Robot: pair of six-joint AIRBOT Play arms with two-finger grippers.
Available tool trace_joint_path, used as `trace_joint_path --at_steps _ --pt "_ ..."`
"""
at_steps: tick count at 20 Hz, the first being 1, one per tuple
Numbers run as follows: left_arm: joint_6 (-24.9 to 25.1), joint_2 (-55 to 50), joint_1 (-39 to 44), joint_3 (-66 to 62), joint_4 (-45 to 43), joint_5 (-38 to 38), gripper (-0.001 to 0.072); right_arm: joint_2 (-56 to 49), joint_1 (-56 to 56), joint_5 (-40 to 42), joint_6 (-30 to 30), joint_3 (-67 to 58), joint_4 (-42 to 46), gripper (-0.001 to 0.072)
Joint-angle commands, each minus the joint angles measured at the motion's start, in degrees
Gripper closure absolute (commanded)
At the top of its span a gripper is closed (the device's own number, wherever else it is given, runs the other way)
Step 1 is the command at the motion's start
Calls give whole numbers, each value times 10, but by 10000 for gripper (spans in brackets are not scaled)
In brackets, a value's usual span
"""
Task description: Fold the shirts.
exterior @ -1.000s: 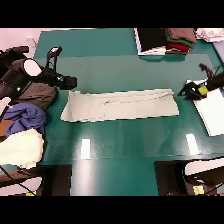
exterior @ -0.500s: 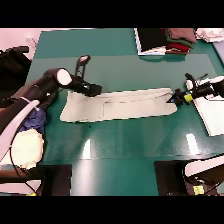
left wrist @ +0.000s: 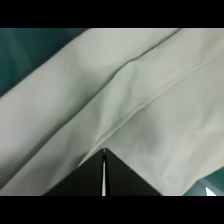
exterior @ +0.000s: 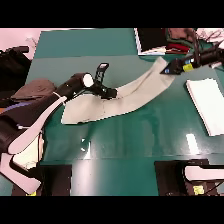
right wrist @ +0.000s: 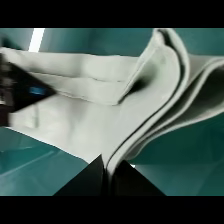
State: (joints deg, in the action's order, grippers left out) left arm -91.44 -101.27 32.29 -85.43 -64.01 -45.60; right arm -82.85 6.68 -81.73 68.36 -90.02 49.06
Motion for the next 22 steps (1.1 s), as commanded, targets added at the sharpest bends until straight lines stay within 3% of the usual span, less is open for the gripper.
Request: trace_joint_path --at_steps 1,7,10,13,16,19,21,22 --pt "26 -45 3 -29 60 2 685 25 -74 -1 47 -73 0 690" --pt "34 -55 2 -30 70 0 684 25 -164 13 78 -125 0 691" --pt "34 -49 -21 -70 61 -51 684 25 -200 34 89 -124 0 690" --pt "34 17 -77 -103 -13 -97 684 21 -254 75 92 -124 -3 691" --pt "34 127 -160 -121 -120 -134 684 -18 -327 125 90 -124 -69 690" --pt "34 247 -260 -123 -207 -146 684 -93 -425 237 26 -125 -150 686" --pt "34 306 -316 -123 -223 -145 684 -152 -480 304 -23 -146 -212 493" --pt "34 325 -337 -123 -223 -146 684 -181 -497 303 -29 -175 -213 438"
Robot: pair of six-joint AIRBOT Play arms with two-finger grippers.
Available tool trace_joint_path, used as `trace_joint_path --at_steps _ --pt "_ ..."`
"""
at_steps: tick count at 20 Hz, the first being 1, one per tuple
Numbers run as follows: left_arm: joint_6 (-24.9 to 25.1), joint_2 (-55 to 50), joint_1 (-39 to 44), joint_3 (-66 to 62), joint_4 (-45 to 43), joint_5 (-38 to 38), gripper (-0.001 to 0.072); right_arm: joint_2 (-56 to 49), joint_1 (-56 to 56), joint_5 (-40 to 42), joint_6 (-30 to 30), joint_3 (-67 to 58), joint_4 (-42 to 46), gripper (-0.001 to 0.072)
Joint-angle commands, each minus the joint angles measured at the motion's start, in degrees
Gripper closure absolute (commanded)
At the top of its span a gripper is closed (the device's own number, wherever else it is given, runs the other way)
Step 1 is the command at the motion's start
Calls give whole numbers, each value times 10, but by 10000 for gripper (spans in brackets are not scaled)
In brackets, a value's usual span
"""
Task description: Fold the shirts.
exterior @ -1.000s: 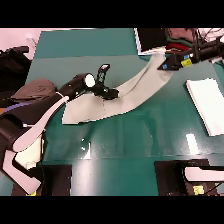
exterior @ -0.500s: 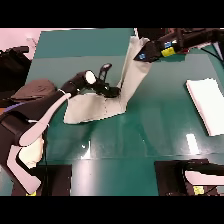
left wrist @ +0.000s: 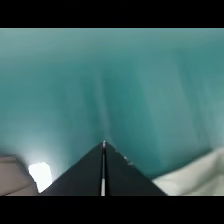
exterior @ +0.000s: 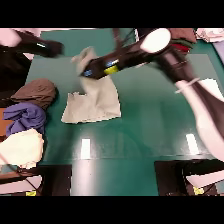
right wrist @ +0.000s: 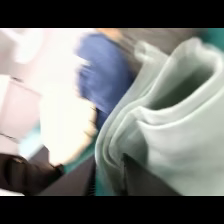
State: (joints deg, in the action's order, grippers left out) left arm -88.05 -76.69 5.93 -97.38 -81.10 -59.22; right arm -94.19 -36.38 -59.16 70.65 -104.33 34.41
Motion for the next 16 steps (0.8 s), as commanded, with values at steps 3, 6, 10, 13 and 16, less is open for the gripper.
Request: trace_joint_path --at_steps 3,6,10,13,16 --pt "-2 104 -98 -3 -52 -24 684 -110 -61 5 -33 -97 -11 394" --pt "-2 101 -73 -2 -37 -33 685 -80 -4 -60 -2 -49 80 395" --pt "0 92 2 -1 -38 -22 684 -2 111 -80 58 129 185 393" --pt "1 76 42 -1 -38 -18 684 17 201 -63 59 252 170 88" --pt "7 62 59 -1 -38 -16 684 -18 240 -64 58 309 94 86"
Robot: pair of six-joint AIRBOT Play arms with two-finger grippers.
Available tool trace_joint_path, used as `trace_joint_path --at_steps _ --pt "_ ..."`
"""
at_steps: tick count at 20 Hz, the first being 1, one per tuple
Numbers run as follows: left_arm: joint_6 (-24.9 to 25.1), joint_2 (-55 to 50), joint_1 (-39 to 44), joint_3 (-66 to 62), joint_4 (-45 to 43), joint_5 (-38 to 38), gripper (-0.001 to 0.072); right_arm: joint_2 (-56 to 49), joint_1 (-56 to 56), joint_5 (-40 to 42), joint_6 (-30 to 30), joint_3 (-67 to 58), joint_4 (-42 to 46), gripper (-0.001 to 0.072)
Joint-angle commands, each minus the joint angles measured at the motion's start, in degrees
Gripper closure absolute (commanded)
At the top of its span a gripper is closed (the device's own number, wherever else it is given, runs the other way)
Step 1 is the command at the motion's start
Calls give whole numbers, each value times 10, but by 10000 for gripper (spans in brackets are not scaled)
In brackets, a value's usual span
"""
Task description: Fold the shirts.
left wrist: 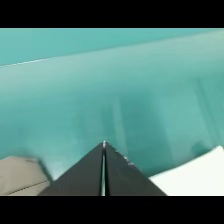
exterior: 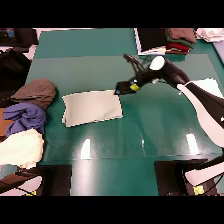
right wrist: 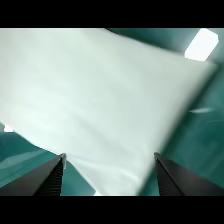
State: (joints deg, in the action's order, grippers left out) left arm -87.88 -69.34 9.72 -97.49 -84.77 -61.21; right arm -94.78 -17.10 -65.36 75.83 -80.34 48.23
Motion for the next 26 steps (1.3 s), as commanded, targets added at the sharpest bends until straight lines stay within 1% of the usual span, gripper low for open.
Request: trace_joint_path --at_steps 1,3,4,6,7,9,10,11,13,14,16,17,20,23,25,26 --pt "5 -16 21 0 2 7 684 -29 48 3 6 78 -73 87" --pt "6 -19 21 0 1 9 683 -63 33 9 -3 76 -111 91" --pt "5 -19 21 0 1 10 683 -80 19 12 -5 65 -125 130" --pt "5 -19 21 0 1 17 683 -116 -15 16 -7 27 -144 137" --pt "5 -19 21 0 2 19 683 -130 -33 24 -7 5 -147 154" --pt "5 -19 21 0 15 20 684 -157 -71 56 -11 -44 -157 361" --pt "5 -19 21 0 30 20 684 -166 -87 77 -12 -64 -156 513" --pt "5 -19 21 0 38 20 684 -171 -100 101 -14 -85 -155 686" --pt "5 -19 21 0 61 20 685 -173 -108 130 -14 -124 -150 690" --pt "5 -19 22 0 78 19 685 -171 -99 129 -14 -146 -141 690" --pt "5 -19 46 0 79 19 685 -151 -63 104 -9 -180 -86 690" --pt "11 -20 63 0 78 17 685 -132 -37 95 3 -184 -55 691" --pt "14 -20 119 0 77 25 685 -61 77 44 35 -184 47 690" --pt "14 -20 156 0 77 42 684 9 211 -20 43 -184 130 690" --pt "14 -20 167 0 78 57 684 46 297 -41 43 -184 163 690" --pt "13 -20 171 0 80 64 684 61 345 -45 44 -184 164 690"
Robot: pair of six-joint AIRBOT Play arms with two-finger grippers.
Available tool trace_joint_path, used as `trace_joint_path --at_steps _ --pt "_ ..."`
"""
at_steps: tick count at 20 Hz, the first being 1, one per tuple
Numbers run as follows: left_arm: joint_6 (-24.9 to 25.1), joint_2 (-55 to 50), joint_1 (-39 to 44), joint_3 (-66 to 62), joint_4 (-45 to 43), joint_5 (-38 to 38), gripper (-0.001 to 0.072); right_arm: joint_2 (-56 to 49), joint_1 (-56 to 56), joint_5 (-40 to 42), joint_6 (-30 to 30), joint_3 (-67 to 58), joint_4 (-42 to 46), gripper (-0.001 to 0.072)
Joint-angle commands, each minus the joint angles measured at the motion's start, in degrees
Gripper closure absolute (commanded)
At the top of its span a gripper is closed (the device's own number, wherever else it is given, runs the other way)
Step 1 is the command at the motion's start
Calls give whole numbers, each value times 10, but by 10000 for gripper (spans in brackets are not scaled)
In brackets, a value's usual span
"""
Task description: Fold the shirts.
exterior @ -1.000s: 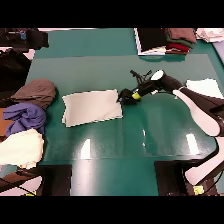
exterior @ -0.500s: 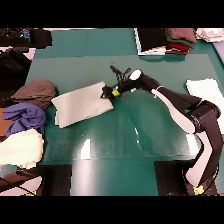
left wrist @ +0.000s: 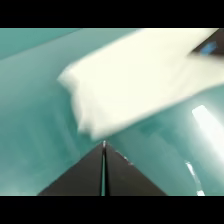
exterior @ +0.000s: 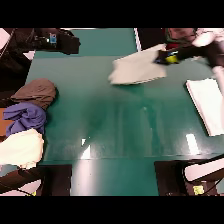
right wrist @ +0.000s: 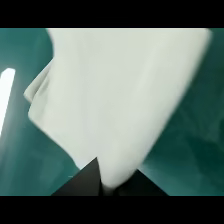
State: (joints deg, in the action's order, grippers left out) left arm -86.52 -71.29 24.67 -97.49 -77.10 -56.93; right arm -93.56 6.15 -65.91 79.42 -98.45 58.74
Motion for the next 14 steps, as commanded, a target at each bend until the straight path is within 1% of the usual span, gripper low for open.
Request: trace_joint_path --at_steps 1,5,7,11,14 --pt "0 0 21 0 5 26 684 61 159 -42 8 -2 58 690" --pt "-7 0 21 0 12 45 683 75 299 -43 13 -2 57 690" --pt "-7 0 21 0 13 44 684 74 337 -42 16 -2 53 690" --pt "-16 0 21 0 13 44 684 74 352 -40 15 -3 51 690" --pt "-16 0 21 0 13 43 683 80 342 -37 15 -3 23 690"
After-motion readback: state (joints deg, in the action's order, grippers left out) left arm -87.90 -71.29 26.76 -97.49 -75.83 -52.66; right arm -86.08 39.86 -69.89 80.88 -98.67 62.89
